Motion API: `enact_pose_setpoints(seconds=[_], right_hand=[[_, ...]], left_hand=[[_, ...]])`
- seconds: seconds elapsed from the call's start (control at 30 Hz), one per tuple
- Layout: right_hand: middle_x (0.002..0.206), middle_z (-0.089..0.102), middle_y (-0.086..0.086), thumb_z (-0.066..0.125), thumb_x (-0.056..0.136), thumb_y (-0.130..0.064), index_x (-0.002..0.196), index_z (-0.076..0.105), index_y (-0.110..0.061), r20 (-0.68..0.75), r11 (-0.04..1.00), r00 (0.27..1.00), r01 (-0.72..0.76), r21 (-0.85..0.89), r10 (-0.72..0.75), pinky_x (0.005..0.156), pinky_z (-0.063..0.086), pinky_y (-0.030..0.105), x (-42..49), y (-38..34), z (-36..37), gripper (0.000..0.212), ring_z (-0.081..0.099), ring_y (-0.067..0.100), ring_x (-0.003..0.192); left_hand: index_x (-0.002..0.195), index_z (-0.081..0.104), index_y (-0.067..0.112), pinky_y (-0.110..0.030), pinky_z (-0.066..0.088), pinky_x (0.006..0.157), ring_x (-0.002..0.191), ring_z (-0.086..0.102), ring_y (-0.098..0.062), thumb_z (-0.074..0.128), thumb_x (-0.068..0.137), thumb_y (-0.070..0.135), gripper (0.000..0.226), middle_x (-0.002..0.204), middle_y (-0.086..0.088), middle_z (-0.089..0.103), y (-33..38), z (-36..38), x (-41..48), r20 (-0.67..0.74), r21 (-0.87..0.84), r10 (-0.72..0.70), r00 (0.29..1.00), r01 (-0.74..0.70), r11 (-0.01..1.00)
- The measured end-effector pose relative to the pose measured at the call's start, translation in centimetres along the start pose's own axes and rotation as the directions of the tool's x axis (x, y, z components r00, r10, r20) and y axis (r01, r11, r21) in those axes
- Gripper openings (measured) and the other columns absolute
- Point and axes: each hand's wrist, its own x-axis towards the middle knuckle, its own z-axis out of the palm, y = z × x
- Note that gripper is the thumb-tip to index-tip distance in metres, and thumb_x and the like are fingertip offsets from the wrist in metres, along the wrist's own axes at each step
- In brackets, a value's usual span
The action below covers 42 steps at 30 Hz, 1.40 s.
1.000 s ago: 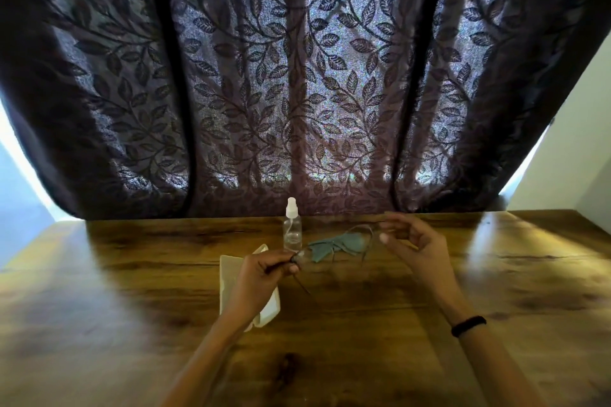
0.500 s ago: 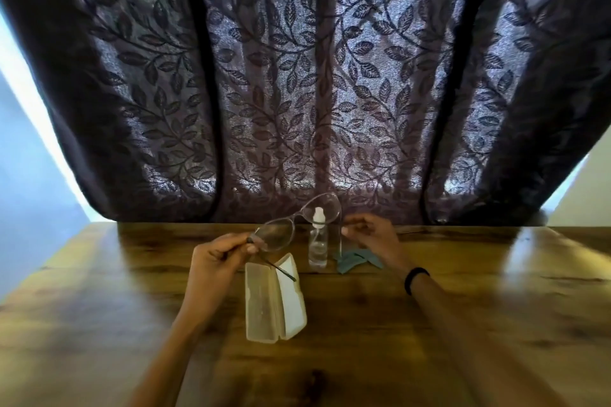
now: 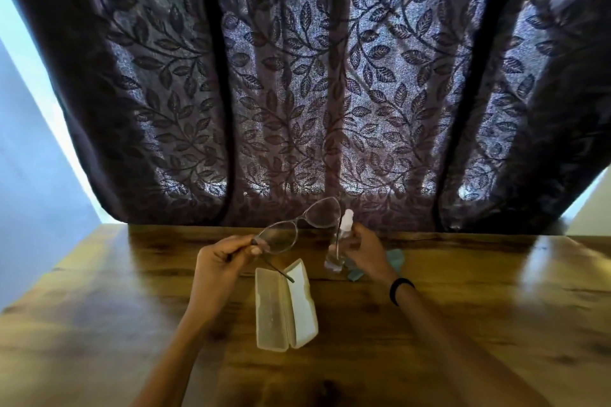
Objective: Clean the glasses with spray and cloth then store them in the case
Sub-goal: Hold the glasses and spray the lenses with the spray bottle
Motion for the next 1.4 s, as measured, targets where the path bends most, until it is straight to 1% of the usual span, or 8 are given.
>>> enact_pose_setpoints(seconds=[0.07, 0.23, 0.37, 0.47, 0.7, 1.03, 1.27, 1.4], right_hand=[[0.084, 0.060, -0.005, 0.065, 0.080, -0.002, 0.097, 0.055, -0.010, -0.024, 0.999, 1.000, 0.007, 0.038, -0.006, 0.063, 0.044, 0.007, -0.4, 0.1, -1.5, 0.021, 0.057, 0.005, 0.078], [0.099, 0.059, 0.008, 0.060, 0.085, -0.003, 0.124, 0.041, -0.004, -0.105, 0.991, 0.991, 0.089, 0.096, -0.078, 0.087, 0.049, 0.044, -2.3, -0.2, -6.1, 0.044, 0.057, 0.028, 0.097], [0.095, 0.060, 0.012, 0.049, 0.092, -0.013, 0.143, 0.006, -0.024, -0.174, 0.981, 0.968, 0.190, 0.024, -0.183, 0.070, 0.053, 0.040, -5.4, -0.6, -8.8, 0.068, 0.060, 0.028, 0.081], [0.100, 0.062, -0.004, 0.044, 0.089, -0.038, 0.138, -0.007, -0.050, -0.153, 0.965, 0.956, 0.233, -0.121, -0.250, 0.057, 0.051, 0.017, -8.1, -1.2, -9.9, 0.071, 0.064, 0.003, 0.074], [0.095, 0.065, -0.010, 0.049, 0.084, -0.048, 0.135, -0.003, -0.056, -0.007, 0.922, 0.947, 0.312, -0.228, -0.322, 0.064, 0.058, 0.048, -11.8, -3.1, -9.9, 0.074, 0.069, 0.022, 0.075], [0.088, 0.058, -0.029, 0.072, 0.072, -0.046, 0.131, 0.018, -0.057, 0.074, 0.882, 0.925, 0.378, -0.281, -0.372, 0.062, 0.044, 0.004, -12.4, -5.4, -8.6, 0.080, 0.058, -0.012, 0.079], [0.100, 0.057, -0.020, 0.071, 0.071, -0.047, 0.129, 0.014, -0.059, 0.059, 0.868, 0.928, 0.365, -0.337, -0.368, 0.076, 0.048, 0.025, -12.2, -5.8, -8.5, 0.082, 0.055, -0.005, 0.082], [0.097, 0.050, -0.025, 0.073, 0.071, -0.046, 0.126, 0.013, -0.058, 0.063, 0.847, 0.924, 0.371, -0.380, -0.377, 0.068, 0.037, 0.014, -12.1, -5.7, -8.3, 0.082, 0.046, -0.020, 0.075]], left_hand=[[0.079, 0.073, 0.040, -0.011, 0.052, 0.070, 0.079, 0.067, 0.000, 0.059, 0.077, -0.012, 0.054, 0.083, 0.019, 0.073, 0.0, 0.4, 0.2, 0.009, -0.008, 0.000, 1.000, 0.000, 1.000], [0.079, 0.073, 0.040, -0.009, 0.050, 0.070, 0.079, 0.066, 0.002, 0.061, 0.076, -0.012, 0.053, 0.081, 0.023, 0.072, -0.1, 1.7, 0.7, 0.021, 0.009, 0.018, 1.000, -0.019, 1.000], [0.081, 0.069, 0.032, -0.008, 0.050, 0.070, 0.078, 0.066, 0.005, 0.059, 0.076, -0.015, 0.048, 0.078, 0.026, 0.071, -0.2, 3.4, 1.3, 0.027, 0.005, 0.004, 1.000, -0.004, 1.000], [0.079, 0.066, 0.032, -0.005, 0.048, 0.070, 0.078, 0.064, 0.008, 0.060, 0.076, -0.015, 0.048, 0.078, 0.030, 0.069, 0.2, 5.0, 1.7, 0.070, 0.051, 0.032, 0.997, -0.035, 0.998], [0.088, 0.071, 0.015, -0.009, 0.050, 0.077, 0.079, 0.065, 0.001, 0.068, 0.073, -0.008, 0.028, 0.084, 0.004, 0.070, 0.7, 8.4, 2.9, 0.141, 0.188, 0.148, 0.979, -0.173, 0.967], [0.084, 0.072, 0.003, -0.003, 0.045, 0.075, 0.077, 0.061, 0.014, 0.058, 0.074, -0.020, 0.029, 0.082, -0.001, 0.070, 1.3, 10.5, 3.9, 0.212, 0.195, 0.126, 0.969, -0.168, 0.966], [0.088, 0.071, -0.005, 0.001, 0.043, 0.073, 0.080, 0.059, 0.014, 0.057, 0.072, -0.022, 0.027, 0.083, -0.002, 0.066, 1.8, 10.7, 3.2, 0.201, 0.213, 0.131, 0.971, -0.174, 0.961], [0.093, 0.070, -0.005, -0.005, 0.046, 0.077, 0.083, 0.065, -0.013, 0.058, 0.074, -0.019, 0.026, 0.090, -0.016, 0.071, 1.6, 10.6, 3.2, 0.196, 0.257, 0.116, 0.974, -0.166, 0.952]])
